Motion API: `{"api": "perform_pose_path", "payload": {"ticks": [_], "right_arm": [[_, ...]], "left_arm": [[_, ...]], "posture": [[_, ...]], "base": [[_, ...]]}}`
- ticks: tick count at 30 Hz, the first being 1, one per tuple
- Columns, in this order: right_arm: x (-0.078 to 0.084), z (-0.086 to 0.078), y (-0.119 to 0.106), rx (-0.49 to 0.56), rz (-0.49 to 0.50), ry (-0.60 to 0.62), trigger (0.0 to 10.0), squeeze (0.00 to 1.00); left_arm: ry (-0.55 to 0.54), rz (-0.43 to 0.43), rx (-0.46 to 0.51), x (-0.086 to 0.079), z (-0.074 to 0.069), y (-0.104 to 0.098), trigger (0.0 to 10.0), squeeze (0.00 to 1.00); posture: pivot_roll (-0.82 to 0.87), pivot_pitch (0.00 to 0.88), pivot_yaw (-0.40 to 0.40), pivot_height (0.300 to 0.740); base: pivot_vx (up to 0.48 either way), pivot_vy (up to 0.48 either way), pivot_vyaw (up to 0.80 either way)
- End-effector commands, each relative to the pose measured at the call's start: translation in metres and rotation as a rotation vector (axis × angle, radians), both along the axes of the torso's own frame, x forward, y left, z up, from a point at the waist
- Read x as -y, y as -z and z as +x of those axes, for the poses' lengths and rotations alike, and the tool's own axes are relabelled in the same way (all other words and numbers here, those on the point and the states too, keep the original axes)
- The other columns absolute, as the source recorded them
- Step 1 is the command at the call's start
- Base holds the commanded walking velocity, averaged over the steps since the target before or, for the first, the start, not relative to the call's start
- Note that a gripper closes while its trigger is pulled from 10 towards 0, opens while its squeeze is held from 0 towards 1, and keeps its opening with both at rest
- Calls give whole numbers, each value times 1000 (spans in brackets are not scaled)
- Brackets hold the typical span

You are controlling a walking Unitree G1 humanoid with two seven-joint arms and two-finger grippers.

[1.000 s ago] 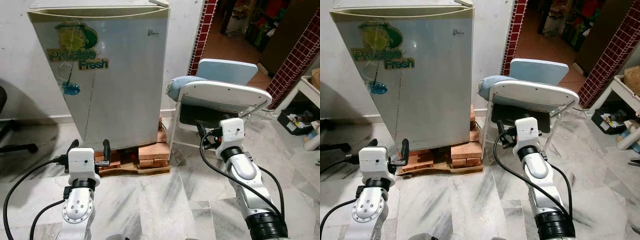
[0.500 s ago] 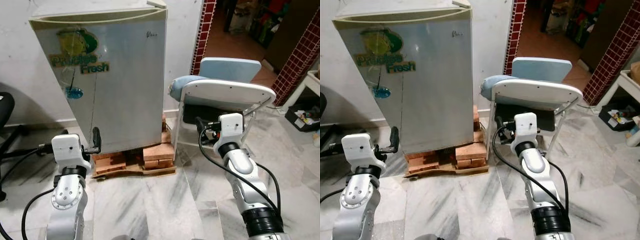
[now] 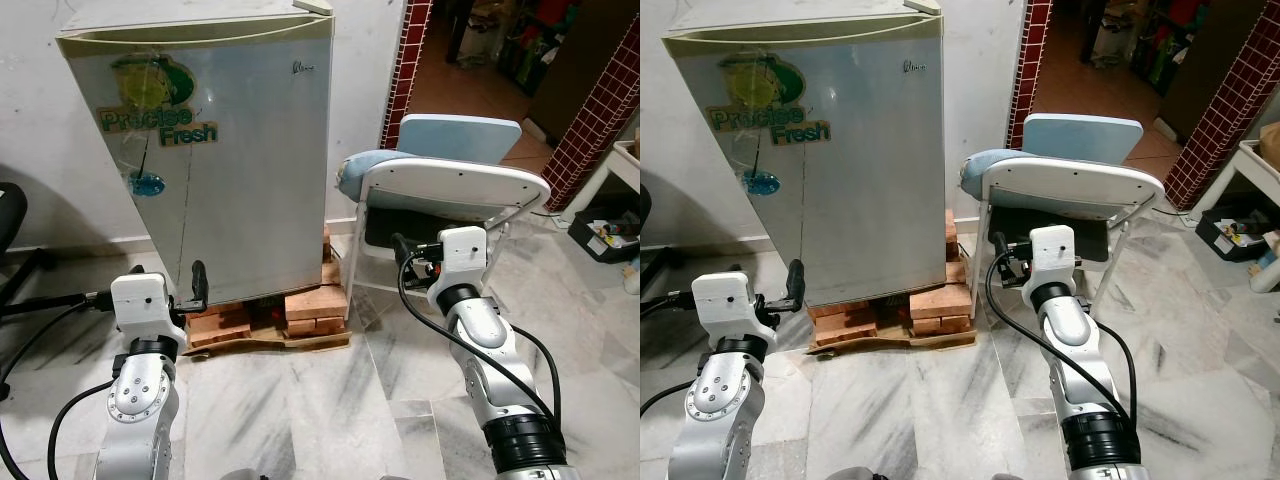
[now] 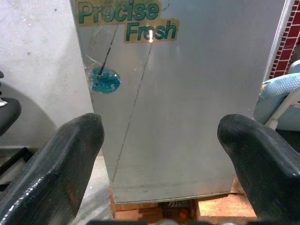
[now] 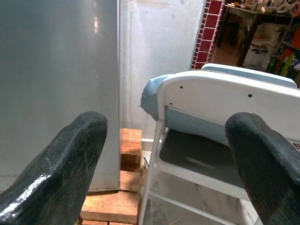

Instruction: Restocking fridge

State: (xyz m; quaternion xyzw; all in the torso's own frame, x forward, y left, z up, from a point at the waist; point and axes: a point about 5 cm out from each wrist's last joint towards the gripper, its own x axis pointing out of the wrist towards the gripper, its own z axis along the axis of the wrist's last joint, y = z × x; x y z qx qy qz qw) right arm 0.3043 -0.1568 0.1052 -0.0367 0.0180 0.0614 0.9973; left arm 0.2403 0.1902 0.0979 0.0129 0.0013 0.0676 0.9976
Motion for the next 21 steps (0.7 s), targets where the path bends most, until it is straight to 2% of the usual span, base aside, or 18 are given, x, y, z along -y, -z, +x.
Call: {"api": "perform_pose_path", "payload": {"ticks": [1, 6, 7, 8, 12, 21], "right_arm": [[1, 1, -5, 13, 6, 3, 10000, 0], [1, 1, -5, 13, 6, 3, 10000, 0], [3, -7, 1, 12, 34, 25, 10000, 0], [7, -12, 3, 14, 53, 35, 10000, 0], [13, -17, 5, 18, 69, 46, 10000, 0], [15, -18, 3, 25, 64, 62, 10000, 0]], "left_arm": [[0, -1, -7, -1, 0, 0, 10000, 0], [0, -1, -7, -1, 0, 0, 10000, 0], [34, 39, -39, 0, -2, 2, 10000, 0], [25, 61, -55, -3, -3, 2, 10000, 0], [1, 84, -62, -8, -4, 0, 10000, 0], [16, 89, -57, -4, -1, -2, 10000, 0]], "posture": [[-43, 0, 23, 740], [-43, 0, 23, 740], [-72, 11, 130, 740], [-45, 29, 73, 740], [-52, 33, 78, 740], [-56, 48, 88, 740]], "base": [[0, 0, 0], [0, 0, 0], [0, 0, 0], [0, 390, 0], [0, 284, 0], [0, 0, 0]]}}
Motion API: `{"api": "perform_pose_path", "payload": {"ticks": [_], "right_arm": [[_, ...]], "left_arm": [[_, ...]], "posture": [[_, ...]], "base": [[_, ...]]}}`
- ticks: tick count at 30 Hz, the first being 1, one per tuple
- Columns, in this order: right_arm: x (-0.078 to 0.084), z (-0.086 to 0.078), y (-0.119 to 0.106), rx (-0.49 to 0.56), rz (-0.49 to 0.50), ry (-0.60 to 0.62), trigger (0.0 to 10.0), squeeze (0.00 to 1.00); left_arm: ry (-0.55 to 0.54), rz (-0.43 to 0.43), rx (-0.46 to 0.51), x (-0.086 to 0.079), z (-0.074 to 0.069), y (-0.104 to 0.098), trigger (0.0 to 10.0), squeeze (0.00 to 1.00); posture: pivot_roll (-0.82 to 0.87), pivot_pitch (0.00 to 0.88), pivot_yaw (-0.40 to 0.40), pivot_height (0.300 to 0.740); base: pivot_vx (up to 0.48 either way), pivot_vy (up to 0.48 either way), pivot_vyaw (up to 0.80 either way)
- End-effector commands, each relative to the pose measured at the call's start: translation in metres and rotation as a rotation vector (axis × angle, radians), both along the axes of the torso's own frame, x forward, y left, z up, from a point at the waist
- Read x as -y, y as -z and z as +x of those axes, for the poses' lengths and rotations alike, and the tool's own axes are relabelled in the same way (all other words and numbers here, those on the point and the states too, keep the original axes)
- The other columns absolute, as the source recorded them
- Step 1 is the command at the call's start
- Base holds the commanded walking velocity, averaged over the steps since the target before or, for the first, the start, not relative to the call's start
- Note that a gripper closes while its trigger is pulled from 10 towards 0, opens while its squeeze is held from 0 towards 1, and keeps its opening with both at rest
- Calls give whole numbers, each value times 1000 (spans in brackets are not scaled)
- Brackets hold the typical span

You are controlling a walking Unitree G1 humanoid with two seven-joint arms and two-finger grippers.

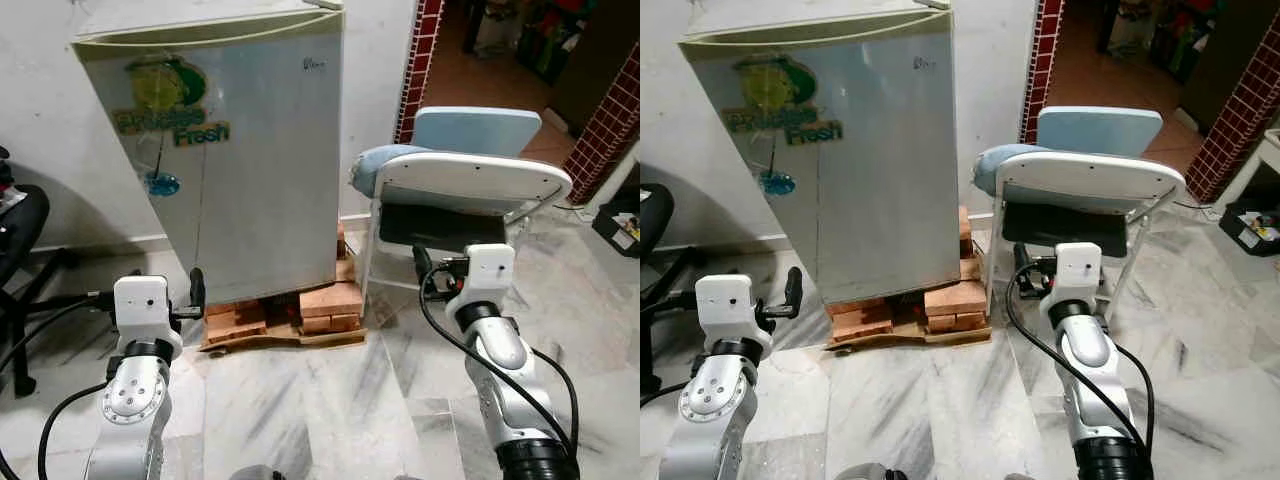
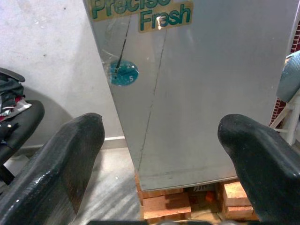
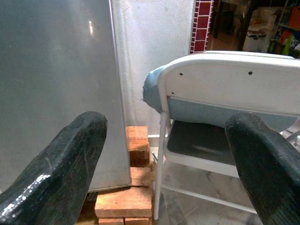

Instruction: Restocking fridge

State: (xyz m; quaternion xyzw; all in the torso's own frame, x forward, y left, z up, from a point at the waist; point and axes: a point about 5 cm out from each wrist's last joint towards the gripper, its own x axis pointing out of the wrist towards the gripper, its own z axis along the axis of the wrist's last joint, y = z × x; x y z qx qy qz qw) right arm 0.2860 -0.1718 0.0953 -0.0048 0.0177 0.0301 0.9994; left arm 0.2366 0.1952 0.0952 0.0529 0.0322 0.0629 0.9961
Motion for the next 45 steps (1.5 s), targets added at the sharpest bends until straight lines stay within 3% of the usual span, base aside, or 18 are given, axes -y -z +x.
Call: {"api": "perform_pose_path", "payload": {"ticks": [1, 10, 15, 28, 36, 45], "right_arm": [[-1, 1, -7, 28, 3, -2, 10000, 0], [3, 4, -15, 47, -5, 0, 10000, 0], [6, 3, -23, 66, -20, -1, 10000, 0], [2, -2, -27, 74, -20, 8, 10000, 0], [5, 0, -28, 74, -26, 13, 10000, 0], [-4, 3, -29, 73, -11, -7, 10000, 0]], "left_arm": [[8, 16, 8, 0, 3, -6, 10000, 0], [0, 3, 29, 3, 6, -12, 10000, 0], [14, -25, 36, 13, 7, -21, 10000, 0], [42, -16, 25, 11, 14, -25, 10000, 0], [42, -18, 21, 11, 13, -25, 10000, 0], [15, -28, 14, 6, 11, -26, 10000, 0]], "posture": [[-54, 52, 88, 740], [-82, 91, 86, 740], [-113, 117, 113, 740], [-138, 144, 140, 740], [-128, 146, 132, 740], [-83, 141, 121, 740]], "base": [[0, 0, 0], [0, 0, 0], [0, 0, 0], [0, 0, 0], [0, 0, 0], [0, 0, 0]]}}
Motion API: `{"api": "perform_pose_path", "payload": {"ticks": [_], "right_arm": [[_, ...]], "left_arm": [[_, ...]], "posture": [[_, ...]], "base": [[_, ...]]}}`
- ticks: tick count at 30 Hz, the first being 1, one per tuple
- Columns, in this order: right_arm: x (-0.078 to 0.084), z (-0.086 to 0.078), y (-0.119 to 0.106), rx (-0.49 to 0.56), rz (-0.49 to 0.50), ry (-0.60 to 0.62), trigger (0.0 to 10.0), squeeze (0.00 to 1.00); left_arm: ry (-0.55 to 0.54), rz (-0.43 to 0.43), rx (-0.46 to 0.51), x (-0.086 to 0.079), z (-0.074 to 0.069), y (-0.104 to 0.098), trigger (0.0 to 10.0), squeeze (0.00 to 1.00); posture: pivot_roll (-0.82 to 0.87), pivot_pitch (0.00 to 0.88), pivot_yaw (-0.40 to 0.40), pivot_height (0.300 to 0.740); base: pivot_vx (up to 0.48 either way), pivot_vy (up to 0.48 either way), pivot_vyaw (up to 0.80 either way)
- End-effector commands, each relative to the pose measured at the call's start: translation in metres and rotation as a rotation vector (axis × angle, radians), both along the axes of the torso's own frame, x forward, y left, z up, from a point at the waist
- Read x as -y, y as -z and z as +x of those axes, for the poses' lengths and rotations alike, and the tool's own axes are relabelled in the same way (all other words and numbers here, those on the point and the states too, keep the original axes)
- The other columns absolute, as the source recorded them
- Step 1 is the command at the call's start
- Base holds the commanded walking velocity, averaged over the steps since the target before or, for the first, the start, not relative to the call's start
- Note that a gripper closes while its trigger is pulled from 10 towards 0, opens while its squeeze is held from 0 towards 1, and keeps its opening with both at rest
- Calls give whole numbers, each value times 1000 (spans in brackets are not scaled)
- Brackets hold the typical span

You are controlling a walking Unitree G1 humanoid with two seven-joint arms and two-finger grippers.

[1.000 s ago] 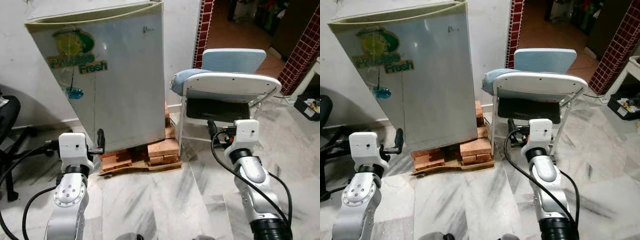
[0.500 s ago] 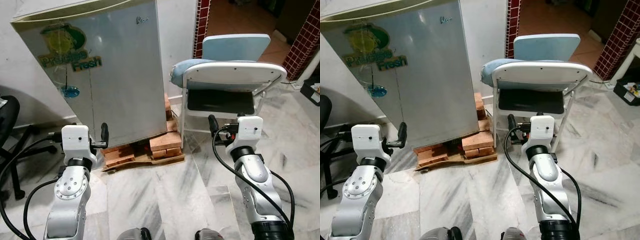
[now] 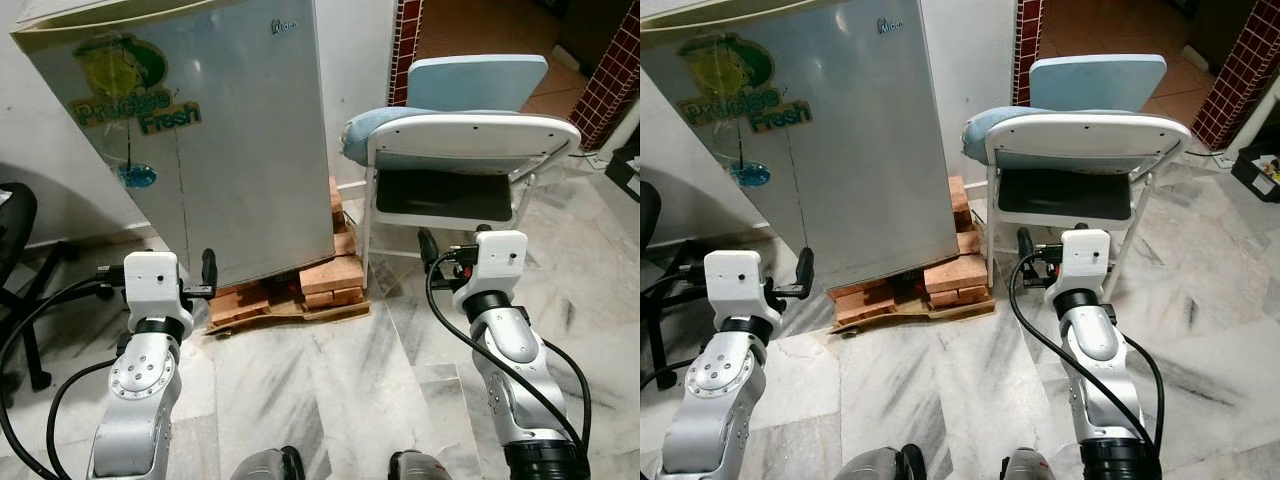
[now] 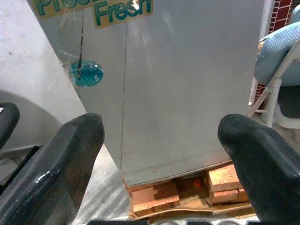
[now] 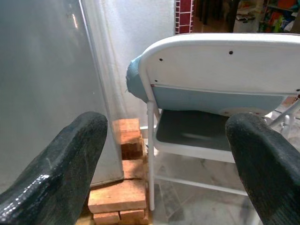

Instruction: Restocking fridge

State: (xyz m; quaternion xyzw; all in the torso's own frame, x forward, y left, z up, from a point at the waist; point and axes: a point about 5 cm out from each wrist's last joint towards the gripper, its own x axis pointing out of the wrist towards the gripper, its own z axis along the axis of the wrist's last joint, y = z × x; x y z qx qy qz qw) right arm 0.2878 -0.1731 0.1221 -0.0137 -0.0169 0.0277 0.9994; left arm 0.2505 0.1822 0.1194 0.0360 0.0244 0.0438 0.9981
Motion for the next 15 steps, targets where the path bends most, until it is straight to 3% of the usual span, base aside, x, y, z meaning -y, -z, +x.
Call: {"api": "perform_pose_path", "payload": {"ticks": [1, 4, 7, 15], "right_arm": [[-5, 1, -2, 3, 5, -11, 10000, 0], [-5, 2, -2, 3, 5, -16, 10000, 0], [-8, 6, -3, 6, 5, -35, 10000, 0], [-17, 7, -3, 5, 13, -52, 10000, 0]], "left_arm": [[-22, 1, -4, -7, -3, -2, 10000, 0], [-29, 0, 1, -8, -4, -3, 10000, 0], [-48, 8, 2, -11, -7, -2, 10000, 0], [-36, 18, -6, -11, -9, -3, 10000, 0]], "posture": [[-83, 141, 121, 740], [-71, 138, 110, 740], [-70, 135, 107, 740], [-50, 138, 119, 740]], "base": [[0, 0, 0], [0, 0, 0], [0, 305, 0], [0, 467, 0]]}}
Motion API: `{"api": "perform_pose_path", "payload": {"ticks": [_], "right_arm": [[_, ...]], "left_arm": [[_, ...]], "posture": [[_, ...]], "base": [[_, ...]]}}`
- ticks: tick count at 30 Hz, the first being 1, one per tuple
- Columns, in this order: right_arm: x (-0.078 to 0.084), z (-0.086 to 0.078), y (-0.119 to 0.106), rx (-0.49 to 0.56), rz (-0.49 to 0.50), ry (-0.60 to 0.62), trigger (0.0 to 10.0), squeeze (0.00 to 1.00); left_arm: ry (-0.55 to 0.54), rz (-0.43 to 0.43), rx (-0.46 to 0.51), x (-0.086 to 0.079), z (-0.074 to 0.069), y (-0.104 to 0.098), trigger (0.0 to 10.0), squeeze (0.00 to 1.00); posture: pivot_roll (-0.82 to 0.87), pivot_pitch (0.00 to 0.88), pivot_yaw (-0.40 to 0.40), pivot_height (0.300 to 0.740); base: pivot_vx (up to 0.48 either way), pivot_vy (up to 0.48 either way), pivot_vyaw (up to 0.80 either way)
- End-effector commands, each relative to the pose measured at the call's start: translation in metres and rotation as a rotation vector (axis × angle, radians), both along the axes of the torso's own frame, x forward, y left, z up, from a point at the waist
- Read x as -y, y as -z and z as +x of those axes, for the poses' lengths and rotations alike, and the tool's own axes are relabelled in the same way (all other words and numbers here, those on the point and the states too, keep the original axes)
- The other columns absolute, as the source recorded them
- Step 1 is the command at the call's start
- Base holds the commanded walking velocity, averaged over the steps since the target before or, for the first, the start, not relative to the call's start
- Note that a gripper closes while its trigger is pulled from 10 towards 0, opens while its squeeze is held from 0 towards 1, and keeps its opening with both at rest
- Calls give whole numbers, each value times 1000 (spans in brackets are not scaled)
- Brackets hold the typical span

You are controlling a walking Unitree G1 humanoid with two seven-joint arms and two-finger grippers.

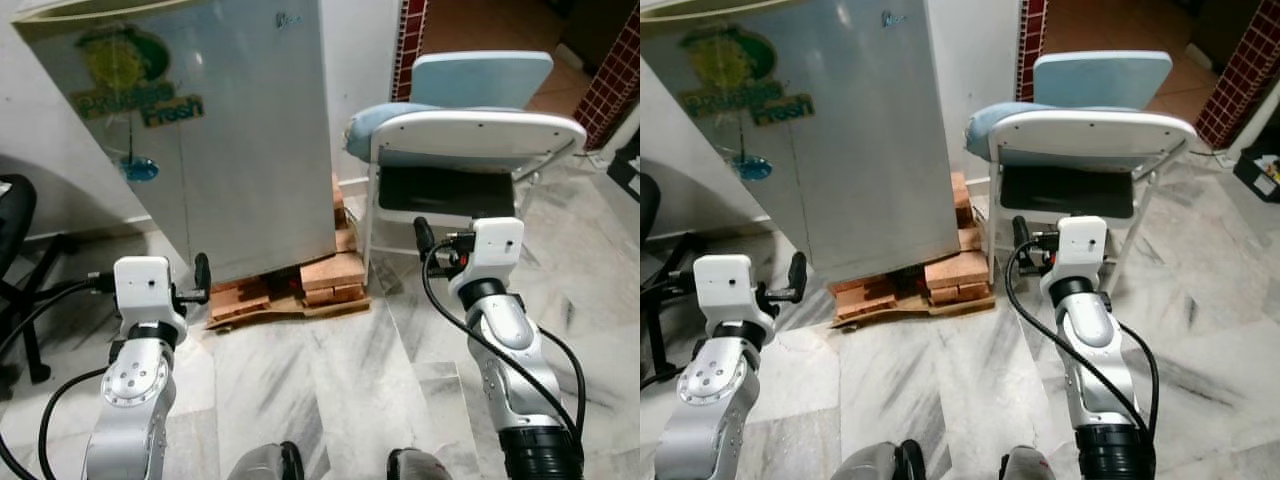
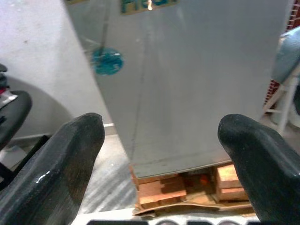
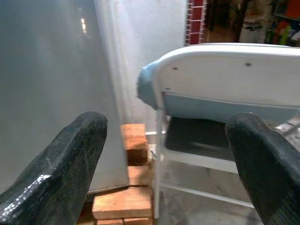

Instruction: Restocking fridge

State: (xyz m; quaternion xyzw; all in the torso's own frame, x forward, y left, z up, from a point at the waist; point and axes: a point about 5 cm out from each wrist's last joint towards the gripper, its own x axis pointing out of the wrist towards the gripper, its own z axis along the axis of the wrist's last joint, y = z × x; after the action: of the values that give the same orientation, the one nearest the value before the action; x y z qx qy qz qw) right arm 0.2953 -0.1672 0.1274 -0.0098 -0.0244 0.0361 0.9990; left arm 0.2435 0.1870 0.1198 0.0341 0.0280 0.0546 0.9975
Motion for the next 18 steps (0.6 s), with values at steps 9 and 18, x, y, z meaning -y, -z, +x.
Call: {"api": "perform_pose_path", "payload": {"ticks": [9, 18], "right_arm": [[-12, -3, 6, -14, 19, -38, 10000, 0], [-9, -10, 15, -24, -18, -49, 10000, 0]], "left_arm": [[87, 64, 93, 0, -7, -9, 10000, 0], [129, 7, 144, 3, -10, -7, 10000, 0]], "posture": [[-43, 136, 113, 740], [-37, 112, 86, 740]], "base": [[0, 480, 0], [0, 458, 0]]}}
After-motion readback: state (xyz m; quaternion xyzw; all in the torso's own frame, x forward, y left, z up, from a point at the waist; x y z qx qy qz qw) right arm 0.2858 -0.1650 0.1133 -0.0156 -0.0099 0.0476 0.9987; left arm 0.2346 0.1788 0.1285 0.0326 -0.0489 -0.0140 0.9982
